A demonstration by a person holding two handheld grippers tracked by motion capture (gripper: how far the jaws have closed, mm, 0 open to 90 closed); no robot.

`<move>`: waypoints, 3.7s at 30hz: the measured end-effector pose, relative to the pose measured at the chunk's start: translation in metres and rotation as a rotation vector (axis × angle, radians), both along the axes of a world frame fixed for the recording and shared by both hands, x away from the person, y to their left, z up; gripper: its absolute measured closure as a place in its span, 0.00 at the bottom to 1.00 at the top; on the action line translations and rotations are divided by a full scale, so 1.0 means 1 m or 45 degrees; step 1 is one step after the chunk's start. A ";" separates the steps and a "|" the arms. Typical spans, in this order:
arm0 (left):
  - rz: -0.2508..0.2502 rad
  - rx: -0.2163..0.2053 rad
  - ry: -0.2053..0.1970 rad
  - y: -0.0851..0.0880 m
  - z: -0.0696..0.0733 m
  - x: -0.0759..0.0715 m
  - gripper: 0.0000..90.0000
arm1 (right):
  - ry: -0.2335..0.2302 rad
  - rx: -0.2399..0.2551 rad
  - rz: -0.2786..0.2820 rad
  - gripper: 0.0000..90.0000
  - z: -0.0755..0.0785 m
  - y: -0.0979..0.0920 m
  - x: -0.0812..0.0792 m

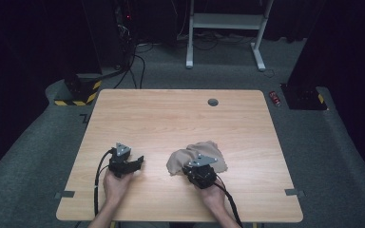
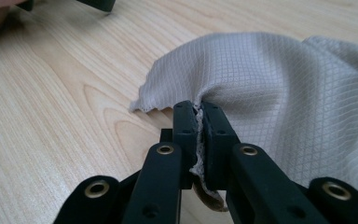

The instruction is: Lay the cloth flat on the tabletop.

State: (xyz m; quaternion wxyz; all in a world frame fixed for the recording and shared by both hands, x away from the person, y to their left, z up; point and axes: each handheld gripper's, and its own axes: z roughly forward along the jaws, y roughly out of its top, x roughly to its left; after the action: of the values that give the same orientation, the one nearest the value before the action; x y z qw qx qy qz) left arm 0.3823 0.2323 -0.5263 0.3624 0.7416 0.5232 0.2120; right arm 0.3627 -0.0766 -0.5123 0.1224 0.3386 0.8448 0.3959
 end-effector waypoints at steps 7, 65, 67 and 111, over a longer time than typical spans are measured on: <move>-0.159 -0.090 -0.026 -0.026 0.012 -0.019 0.42 | 0.006 -0.024 0.006 0.79 0.000 0.001 -0.003; -0.274 0.198 0.062 -0.101 0.012 -0.014 0.35 | -0.012 -0.046 -0.278 0.99 0.011 -0.115 -0.011; -0.259 0.173 0.079 -0.095 0.012 -0.011 0.36 | 0.007 -0.040 -0.285 0.99 0.008 -0.118 -0.012; -0.294 -0.031 0.099 -0.059 0.041 0.018 0.63 | -0.009 0.025 -0.212 0.76 0.032 -0.074 0.020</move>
State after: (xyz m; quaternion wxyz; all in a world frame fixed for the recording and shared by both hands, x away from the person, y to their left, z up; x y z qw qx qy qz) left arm 0.4002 0.1731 -0.4854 0.3728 0.8001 0.4504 0.1337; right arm 0.3827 -0.1510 -0.4799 0.1547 0.4076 0.8092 0.3939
